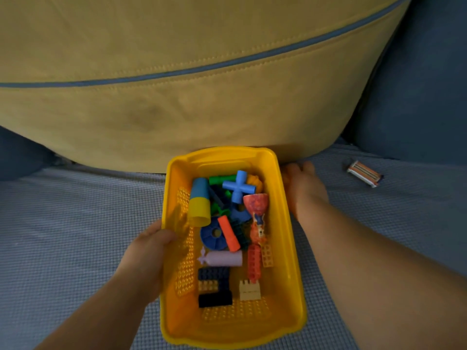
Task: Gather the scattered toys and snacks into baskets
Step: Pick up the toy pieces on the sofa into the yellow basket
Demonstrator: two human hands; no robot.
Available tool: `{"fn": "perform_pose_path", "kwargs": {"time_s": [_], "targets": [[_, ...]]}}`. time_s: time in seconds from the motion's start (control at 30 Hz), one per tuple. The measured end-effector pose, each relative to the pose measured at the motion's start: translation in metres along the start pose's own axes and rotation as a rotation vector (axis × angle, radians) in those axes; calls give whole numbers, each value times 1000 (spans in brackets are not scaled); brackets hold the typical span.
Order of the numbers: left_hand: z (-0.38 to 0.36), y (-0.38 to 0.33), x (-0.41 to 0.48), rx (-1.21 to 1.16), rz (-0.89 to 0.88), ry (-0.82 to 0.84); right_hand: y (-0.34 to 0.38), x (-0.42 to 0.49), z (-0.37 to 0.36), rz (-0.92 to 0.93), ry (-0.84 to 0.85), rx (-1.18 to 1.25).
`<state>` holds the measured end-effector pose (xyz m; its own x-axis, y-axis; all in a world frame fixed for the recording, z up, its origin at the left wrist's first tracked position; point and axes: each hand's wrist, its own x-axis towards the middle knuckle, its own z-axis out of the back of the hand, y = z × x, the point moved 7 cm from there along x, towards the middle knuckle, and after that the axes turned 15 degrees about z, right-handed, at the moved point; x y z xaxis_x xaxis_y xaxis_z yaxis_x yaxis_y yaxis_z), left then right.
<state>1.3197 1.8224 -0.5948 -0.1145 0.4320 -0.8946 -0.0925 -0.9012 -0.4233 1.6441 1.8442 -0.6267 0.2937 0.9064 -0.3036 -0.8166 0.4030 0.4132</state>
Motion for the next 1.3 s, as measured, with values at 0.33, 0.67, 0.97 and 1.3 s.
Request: {"fn": "perform_pose_path", "kwargs": {"time_s": [0.33, 0.67, 0.97, 1.3], "targets": [[-4, 0, -30, 10, -27, -17, 14, -77, 91, 27, -455, 38], [-36, 12, -70, 31, -21, 34, 72, -144, 31, 97, -139, -81], [-67, 13, -71, 55, -36, 84, 34, -135, 89, 173, -481, 25], [-117, 1, -54, 67, -17, 123, -103, -69, 105, -118, -507, 37]]}}
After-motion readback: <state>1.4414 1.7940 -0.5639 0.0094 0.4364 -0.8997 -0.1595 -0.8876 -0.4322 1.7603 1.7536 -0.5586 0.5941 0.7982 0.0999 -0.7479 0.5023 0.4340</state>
